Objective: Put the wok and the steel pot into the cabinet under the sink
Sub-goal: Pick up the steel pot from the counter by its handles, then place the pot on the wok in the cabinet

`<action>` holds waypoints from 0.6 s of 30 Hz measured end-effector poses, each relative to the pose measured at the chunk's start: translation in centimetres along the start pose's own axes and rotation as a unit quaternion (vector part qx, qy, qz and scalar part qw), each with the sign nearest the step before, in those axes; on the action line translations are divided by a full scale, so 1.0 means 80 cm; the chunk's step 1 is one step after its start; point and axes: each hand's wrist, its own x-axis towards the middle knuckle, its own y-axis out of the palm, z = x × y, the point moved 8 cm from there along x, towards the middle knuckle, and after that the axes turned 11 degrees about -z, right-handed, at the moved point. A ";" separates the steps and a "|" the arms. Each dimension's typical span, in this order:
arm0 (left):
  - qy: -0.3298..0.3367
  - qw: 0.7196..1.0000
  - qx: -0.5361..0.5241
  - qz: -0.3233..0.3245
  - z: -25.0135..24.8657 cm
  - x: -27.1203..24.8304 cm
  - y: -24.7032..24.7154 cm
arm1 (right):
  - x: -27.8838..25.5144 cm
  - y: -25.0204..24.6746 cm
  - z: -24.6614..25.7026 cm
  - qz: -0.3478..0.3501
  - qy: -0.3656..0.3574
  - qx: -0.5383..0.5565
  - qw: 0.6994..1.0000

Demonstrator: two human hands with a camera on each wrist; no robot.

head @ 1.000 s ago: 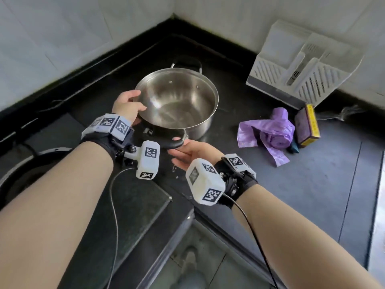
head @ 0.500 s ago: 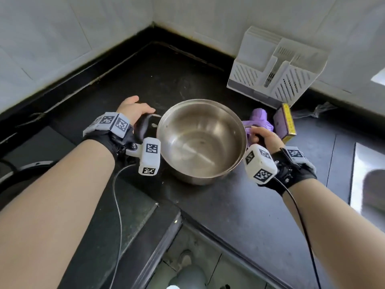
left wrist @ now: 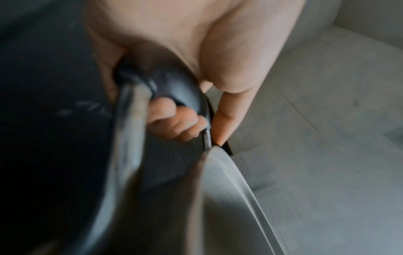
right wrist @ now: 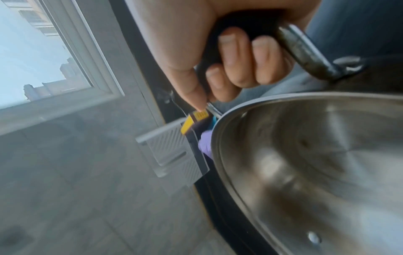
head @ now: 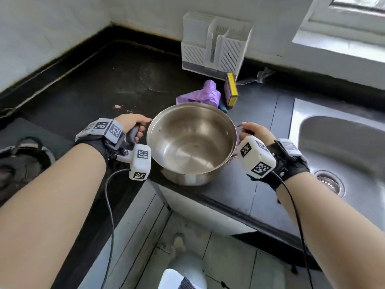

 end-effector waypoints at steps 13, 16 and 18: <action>0.057 0.973 -0.137 0.175 0.222 -0.259 0.206 | -0.215 -0.296 -0.093 0.003 -0.044 0.024 0.999; 0.020 0.964 -0.150 0.219 0.287 -0.294 0.233 | -0.241 -0.326 -0.122 0.012 -0.013 -0.015 1.000; -0.005 0.968 -0.163 0.193 0.324 -0.300 0.243 | -0.253 -0.343 -0.145 0.011 0.009 -0.030 0.999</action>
